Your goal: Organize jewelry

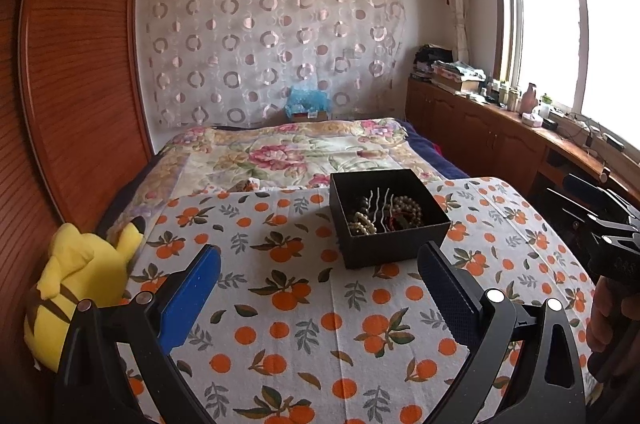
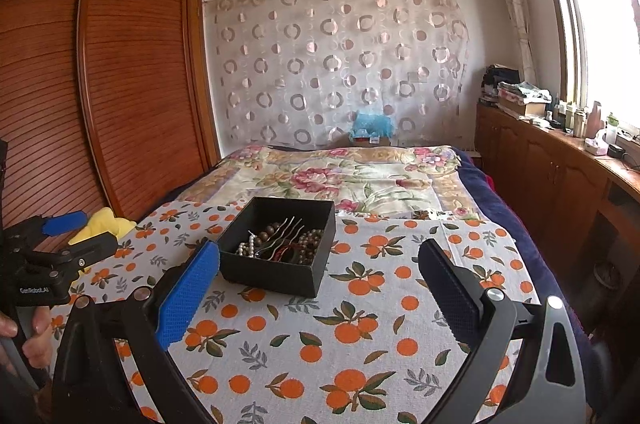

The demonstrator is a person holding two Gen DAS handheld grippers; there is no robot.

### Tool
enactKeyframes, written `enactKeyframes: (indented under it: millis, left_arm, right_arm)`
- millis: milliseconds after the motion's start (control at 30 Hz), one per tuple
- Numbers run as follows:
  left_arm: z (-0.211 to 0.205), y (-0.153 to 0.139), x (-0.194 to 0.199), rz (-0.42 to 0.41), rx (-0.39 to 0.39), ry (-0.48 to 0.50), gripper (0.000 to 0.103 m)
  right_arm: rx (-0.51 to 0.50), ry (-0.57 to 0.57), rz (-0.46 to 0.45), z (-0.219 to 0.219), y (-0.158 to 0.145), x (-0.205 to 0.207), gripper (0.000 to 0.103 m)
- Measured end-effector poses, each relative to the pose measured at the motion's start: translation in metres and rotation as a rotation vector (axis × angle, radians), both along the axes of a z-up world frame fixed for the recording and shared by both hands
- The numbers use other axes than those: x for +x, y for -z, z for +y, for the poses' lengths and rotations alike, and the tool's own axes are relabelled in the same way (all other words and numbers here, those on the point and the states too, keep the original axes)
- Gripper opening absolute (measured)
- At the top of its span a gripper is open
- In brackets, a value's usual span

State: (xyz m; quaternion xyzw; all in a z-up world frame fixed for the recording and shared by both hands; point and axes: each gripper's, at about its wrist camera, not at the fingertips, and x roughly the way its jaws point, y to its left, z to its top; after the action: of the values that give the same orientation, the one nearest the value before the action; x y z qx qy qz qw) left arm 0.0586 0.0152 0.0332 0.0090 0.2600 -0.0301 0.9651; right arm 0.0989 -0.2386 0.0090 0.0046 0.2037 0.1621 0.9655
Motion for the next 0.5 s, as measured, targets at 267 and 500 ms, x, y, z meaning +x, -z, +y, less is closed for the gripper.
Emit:
enactKeyframes:
  millis: [267, 500]
  left_arm:
    - [-0.0011, -0.0010, -0.0008, 0.000, -0.003, -0.002, 0.095]
    - [-0.0020, -0.0027, -0.0017, -0.003, -0.002, -0.001, 0.095]
  right_arm:
    - [0.000, 0.001, -0.002, -0.0009, -0.0001, -0.0008, 0.100]
    - [0.001, 0.001, -0.003, -0.0021, 0.0000, -0.0018, 0.100]
